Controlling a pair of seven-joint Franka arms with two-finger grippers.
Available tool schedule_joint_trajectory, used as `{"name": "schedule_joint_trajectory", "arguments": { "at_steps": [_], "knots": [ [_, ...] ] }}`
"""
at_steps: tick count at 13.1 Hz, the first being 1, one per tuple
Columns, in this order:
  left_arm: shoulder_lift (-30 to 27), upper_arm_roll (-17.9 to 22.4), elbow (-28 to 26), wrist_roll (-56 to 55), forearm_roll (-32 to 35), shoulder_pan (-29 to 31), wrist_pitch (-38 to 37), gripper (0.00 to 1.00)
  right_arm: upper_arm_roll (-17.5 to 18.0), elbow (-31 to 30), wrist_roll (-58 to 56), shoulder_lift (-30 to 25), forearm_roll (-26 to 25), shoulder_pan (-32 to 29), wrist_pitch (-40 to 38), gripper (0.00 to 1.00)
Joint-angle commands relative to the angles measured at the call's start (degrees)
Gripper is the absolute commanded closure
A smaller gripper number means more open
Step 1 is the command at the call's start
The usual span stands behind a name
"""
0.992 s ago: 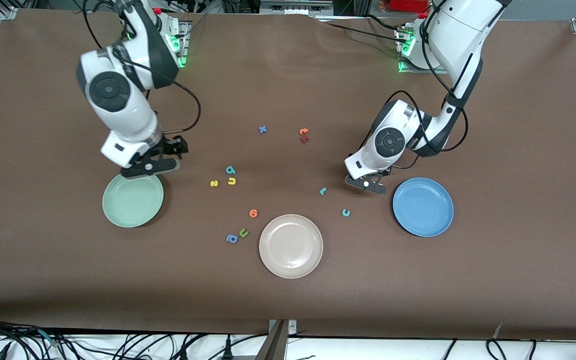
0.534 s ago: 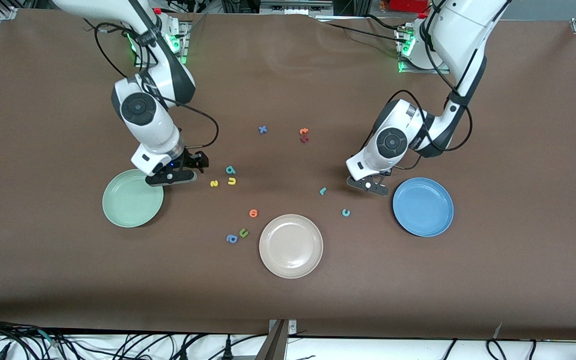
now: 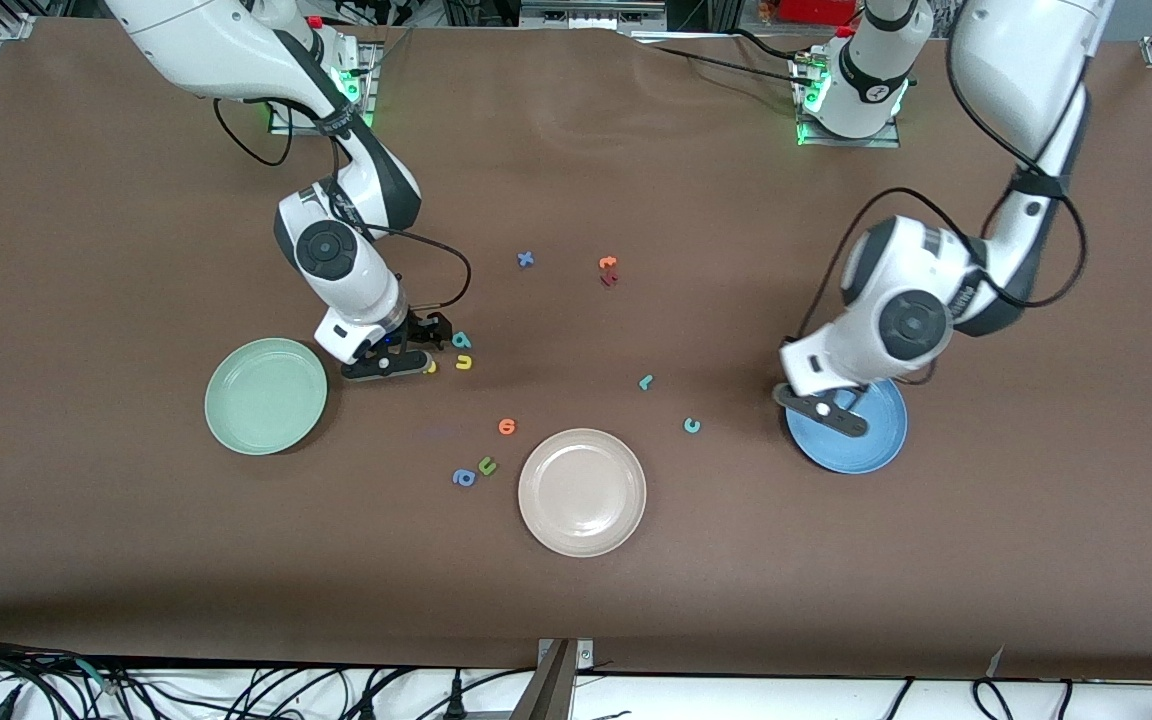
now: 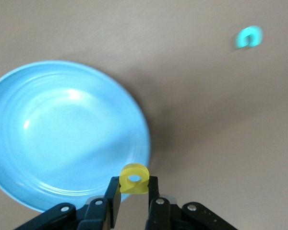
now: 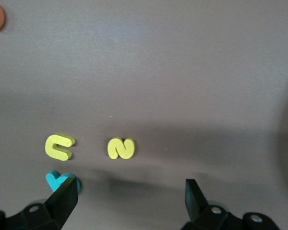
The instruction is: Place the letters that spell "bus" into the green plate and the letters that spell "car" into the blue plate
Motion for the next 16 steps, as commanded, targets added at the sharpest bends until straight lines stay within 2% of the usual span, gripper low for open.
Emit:
{"name": "schedule_joint_trajectory", "arguments": {
  "at_steps": [1,2,3,5,7,9,10,11,13,16],
  "knots": [
    [3.4,-0.6,2.3,3.0,1.8,2.4,-0.3,0.56,0.2,0.5,1.4,1.2,-0.8,0.2,1.8,0.01],
    [3.4,-0.6,2.3,3.0,1.7,2.4,-0.3,0.16,0.2,0.6,1.4,2.0,-0.5,0.4,3.2,0.01],
    [3.3,-0.8,2.3,2.9,1.0,2.4,-0.4,0.00,0.1,0.7,1.9,2.8,-0.5,0.6,4.4,0.01],
    [3.1,-1.4,2.3,2.0,0.7,1.4,-0.6,0.00,0.0,1.2,2.5,3.5,-0.7,0.6,4.9,0.06],
    [2.8,-4.2,2.3,-2.8,-2.8,1.0,-0.8,0.00,0.0,1.9,2.5,4.5,-0.8,0.6,5.2,0.06],
    [3.2,-6.4,2.8,-9.3,-2.7,-0.4,0.0,0.00,0.0,2.5,2.5,5.2,-0.8,0.8,5.5,0.14],
    [4.3,-6.3,4.2,-9.7,-2.5,-2.3,1.7,0.00,0.0,2.5,2.5,5.5,-0.8,0.8,5.5,0.20],
    [6.0,-6.2,6.0,-9.8,-2.5,-4.3,3.9,0.00,0.0,2.5,2.5,5.5,-0.8,0.8,5.5,0.21],
    [10.5,-6.0,10.7,-9.9,-2.7,-7.4,6.7,0.00,-0.3,2.5,2.5,5.6,-0.9,0.8,5.5,0.23],
    [15.4,-5.6,17.3,-9.6,-2.5,-9.1,7.0,0.07,-1.3,2.8,2.4,5.9,-1.0,0.8,5.5,0.23]
  ]
}}
